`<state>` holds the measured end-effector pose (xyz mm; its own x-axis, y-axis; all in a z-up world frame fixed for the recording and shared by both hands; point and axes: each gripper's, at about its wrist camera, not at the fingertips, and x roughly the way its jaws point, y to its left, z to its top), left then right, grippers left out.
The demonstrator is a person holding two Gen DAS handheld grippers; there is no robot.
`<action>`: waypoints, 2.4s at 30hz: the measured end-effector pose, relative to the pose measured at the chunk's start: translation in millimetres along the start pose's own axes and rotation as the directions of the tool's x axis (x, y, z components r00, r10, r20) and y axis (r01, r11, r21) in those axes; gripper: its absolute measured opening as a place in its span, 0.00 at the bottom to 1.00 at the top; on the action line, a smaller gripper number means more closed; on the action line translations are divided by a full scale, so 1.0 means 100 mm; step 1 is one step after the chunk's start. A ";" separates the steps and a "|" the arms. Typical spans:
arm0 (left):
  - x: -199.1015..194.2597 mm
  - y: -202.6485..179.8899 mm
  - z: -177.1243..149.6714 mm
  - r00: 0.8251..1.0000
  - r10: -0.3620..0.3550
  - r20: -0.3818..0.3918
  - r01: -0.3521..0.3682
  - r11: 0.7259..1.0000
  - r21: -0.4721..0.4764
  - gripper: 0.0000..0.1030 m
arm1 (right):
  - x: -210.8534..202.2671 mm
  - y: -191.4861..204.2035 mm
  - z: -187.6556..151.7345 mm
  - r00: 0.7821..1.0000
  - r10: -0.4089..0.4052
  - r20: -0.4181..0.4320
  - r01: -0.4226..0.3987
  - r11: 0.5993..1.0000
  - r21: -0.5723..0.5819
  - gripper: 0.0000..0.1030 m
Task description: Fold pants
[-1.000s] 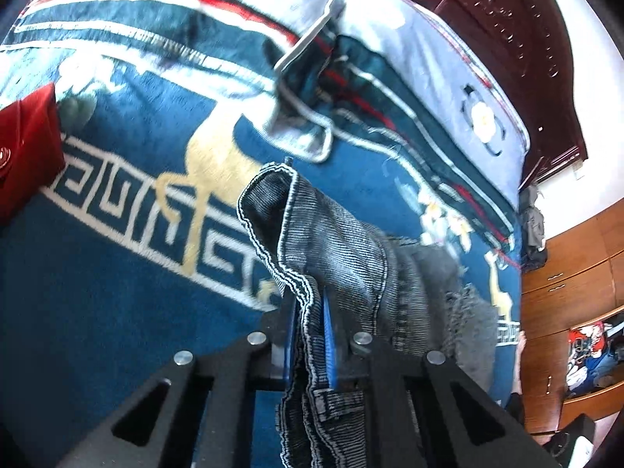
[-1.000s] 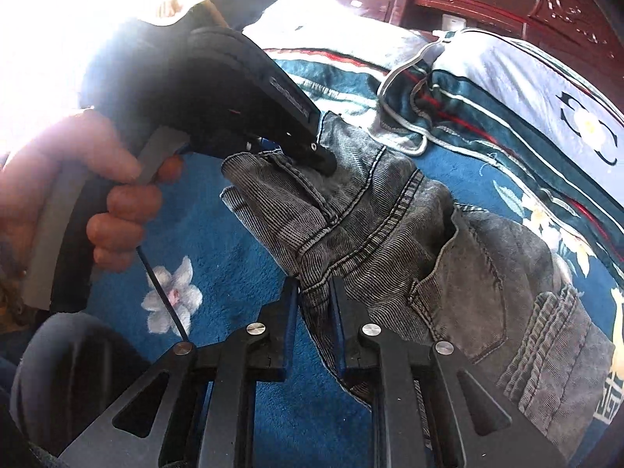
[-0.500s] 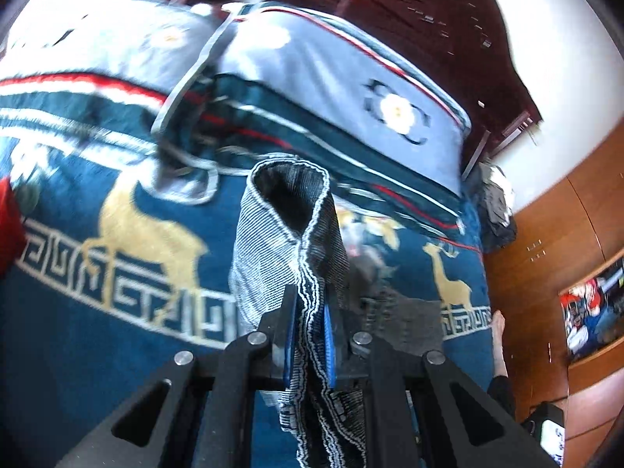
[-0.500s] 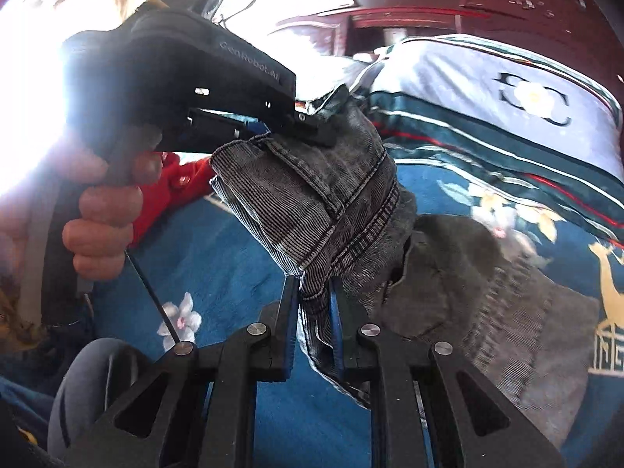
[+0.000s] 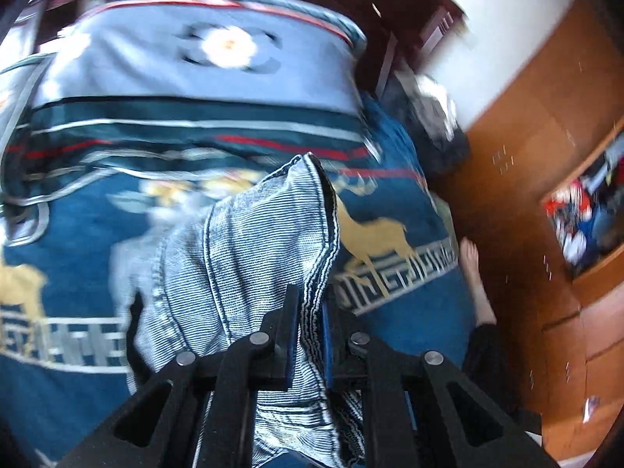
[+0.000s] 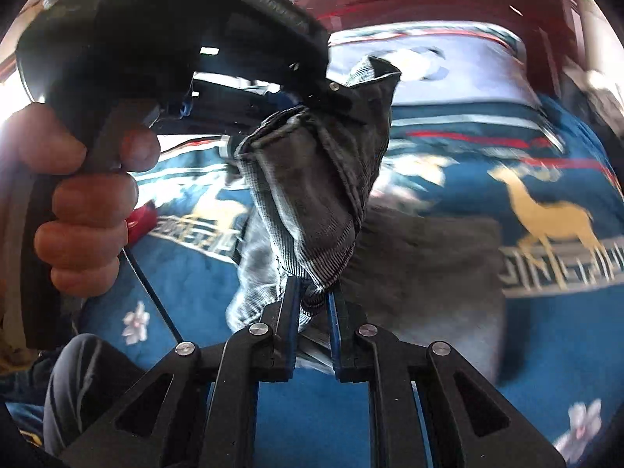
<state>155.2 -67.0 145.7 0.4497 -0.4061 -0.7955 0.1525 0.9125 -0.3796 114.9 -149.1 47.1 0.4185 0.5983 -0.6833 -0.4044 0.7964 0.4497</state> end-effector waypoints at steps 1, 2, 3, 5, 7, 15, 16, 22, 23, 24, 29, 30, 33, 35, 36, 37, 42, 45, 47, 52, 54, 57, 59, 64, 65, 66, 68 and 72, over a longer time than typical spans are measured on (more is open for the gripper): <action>0.16 -0.09 -0.02 1.000 -0.002 -0.027 0.002 1.000 0.010 0.11 | 0.00 -0.16 -0.07 1.000 -0.009 -0.012 0.010 0.999 0.043 0.12; 0.35 -0.17 -0.06 0.998 -0.004 -0.066 0.006 1.000 0.018 0.11 | 0.01 -0.29 -0.12 1.000 -0.010 -0.025 0.012 0.997 0.080 0.12; 0.55 -0.24 -0.11 0.994 0.001 -0.108 0.001 1.000 0.021 0.11 | 0.05 -0.42 -0.19 0.999 -0.001 -0.048 0.007 0.991 0.131 0.12; 0.88 -0.33 -0.23 0.985 0.027 -0.170 -0.022 0.999 0.033 0.12 | 0.19 -0.79 -0.37 0.993 0.053 -0.110 -0.018 0.953 0.301 0.14; 1.11 -0.38 -0.34 0.977 0.036 -0.208 -0.030 0.999 0.033 0.14 | 0.32 -1.02 -0.52 0.984 0.100 -0.150 -0.029 0.909 0.416 0.15; 0.93 -0.41 -0.30 0.984 -0.065 -0.164 0.067 0.998 0.005 0.22 | 0.36 -1.10 -0.58 0.979 0.114 -0.167 -0.022 0.880 0.475 0.22; 0.81 -0.39 -0.28 0.987 -0.080 -0.139 0.081 0.997 0.005 0.30 | 0.34 -1.09 -0.58 0.979 0.115 -0.168 -0.020 0.876 0.483 0.26; 0.06 -0.07 -0.36 0.998 -0.062 -0.013 0.062 0.998 0.028 0.61 | 0.03 -1.15 -0.56 0.978 0.056 -0.199 0.044 0.883 0.468 0.59; -0.03 0.02 -0.41 0.999 -0.038 -0.002 0.038 0.999 0.028 0.61 | -0.05 -1.17 -0.57 0.980 0.043 -0.194 0.052 0.885 0.462 0.59; -0.06 0.10 -0.46 1.000 -0.020 0.003 0.020 0.999 0.025 0.61 | -0.12 -1.22 -0.58 0.982 0.024 -0.189 0.068 0.884 0.462 0.59; 0.07 0.49 -0.72 0.998 0.038 -0.045 -0.040 0.997 -0.062 0.60 | -0.20 -1.48 -0.44 0.990 0.009 -0.138 0.064 0.854 0.517 0.60; 0.14 0.51 -0.77 0.997 0.047 -0.057 -0.051 0.997 -0.061 0.60 | -0.16 -1.49 -0.38 0.992 0.017 -0.129 0.051 0.861 0.506 0.60; 0.29 0.51 -0.86 0.991 0.098 -0.090 -0.100 0.995 -0.009 0.60 | 0.05 -1.51 -0.29 0.986 0.051 -0.157 0.028 0.886 0.463 0.54; 0.38 0.47 -0.88 0.982 0.153 -0.111 -0.149 0.988 0.051 0.56 | 0.17 -1.49 -0.27 0.978 0.057 -0.202 0.039 0.896 0.442 0.17; 0.40 0.46 -0.89 0.976 0.183 -0.119 -0.174 0.981 0.083 0.52 | 0.17 -1.45 -0.25 0.979 0.044 -0.201 0.046 0.906 0.421 0.15; 0.40 0.47 -0.89 0.974 0.191 -0.123 -0.179 0.979 0.099 0.51 | 0.13 -1.36 -0.21 0.982 0.043 -0.182 0.032 0.920 0.391 0.13; 0.23 0.64 -0.85 0.988 0.079 -0.134 -0.070 0.995 0.068 0.50 | -0.14 -1.11 -0.15 0.989 0.075 -0.124 -0.023 0.927 0.375 0.13; 0.25 0.66 -0.89 0.987 0.061 -0.152 -0.047 0.995 0.090 0.41 | -0.07 -1.26 -0.29 0.986 0.053 -0.161 0.024 0.897 0.442 0.13; 0.36 0.67 -0.95 0.982 0.067 -0.175 -0.051 0.994 0.095 0.37 | 0.14 -1.37 -0.43 0.970 0.009 -0.243 0.100 0.895 0.435 0.12; 0.46 0.58 -1.09 0.979 0.153 -0.137 -0.130 0.978 0.164 0.37 | 0.26 -1.36 -0.47 0.963 -0.025 -0.269 0.131 0.913 0.386 0.12; 0.36 0.56 -1.07 0.983 0.130 -0.126 -0.109 0.980 0.167 0.37 | 0.21 -1.32 -0.40 0.960 -0.034 -0.277 0.134 0.927 0.351 0.22; 0.13 0.60 -0.97 0.995 0.054 -0.089 -0.042 0.990 0.132 0.52 | 0.02 -1.29 -0.25 0.966 -0.089 -0.243 0.165 0.935 0.314 0.46; -0.02 0.63 -0.86 0.999 0.024 -0.029 -0.020 0.993 0.116 0.63 | -0.09 -1.35 -0.13 0.978 -0.104 -0.182 0.158 0.937 0.312 0.57; -0.01 0.82 -0.44 1.000 0.003 0.030 -0.003 1.000 -0.003 0.67 | -0.04 -1.60 0.23 0.993 -0.064 -0.102 0.097 0.927 0.362 0.58; 0.08 0.87 -0.35 0.999 0.030 0.020 -0.030 0.999 -0.031 0.67 | 0.07 -1.66 0.33 0.995 -0.048 -0.093 0.080 0.924 0.375 0.58; 0.19 0.90 -0.28 0.999 0.052 0.005 -0.052 0.997 -0.049 0.67 | 0.17 -1.68 0.41 0.995 -0.045 -0.089 0.076 0.922 0.380 0.58; 0.40 0.95 -0.23 0.994 0.102 -0.027 -0.104 0.992 -0.073 0.65 | 0.39 -1.77 0.52 0.994 -0.040 -0.098 0.077 0.907 0.413 0.41; 0.68 1.09 -0.27 0.975 0.210 -0.072 -0.215 0.973 -0.087 0.66 | 0.62 -1.81 0.61 0.991 -0.028 -0.130 0.079 0.911 0.405 0.13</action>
<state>178.5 3.4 37.1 0.4074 -0.2083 -0.8892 -0.0249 0.9708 -0.2388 263.9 -251.0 -41.3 0.3199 0.5593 -0.7648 -0.0056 0.8083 0.5888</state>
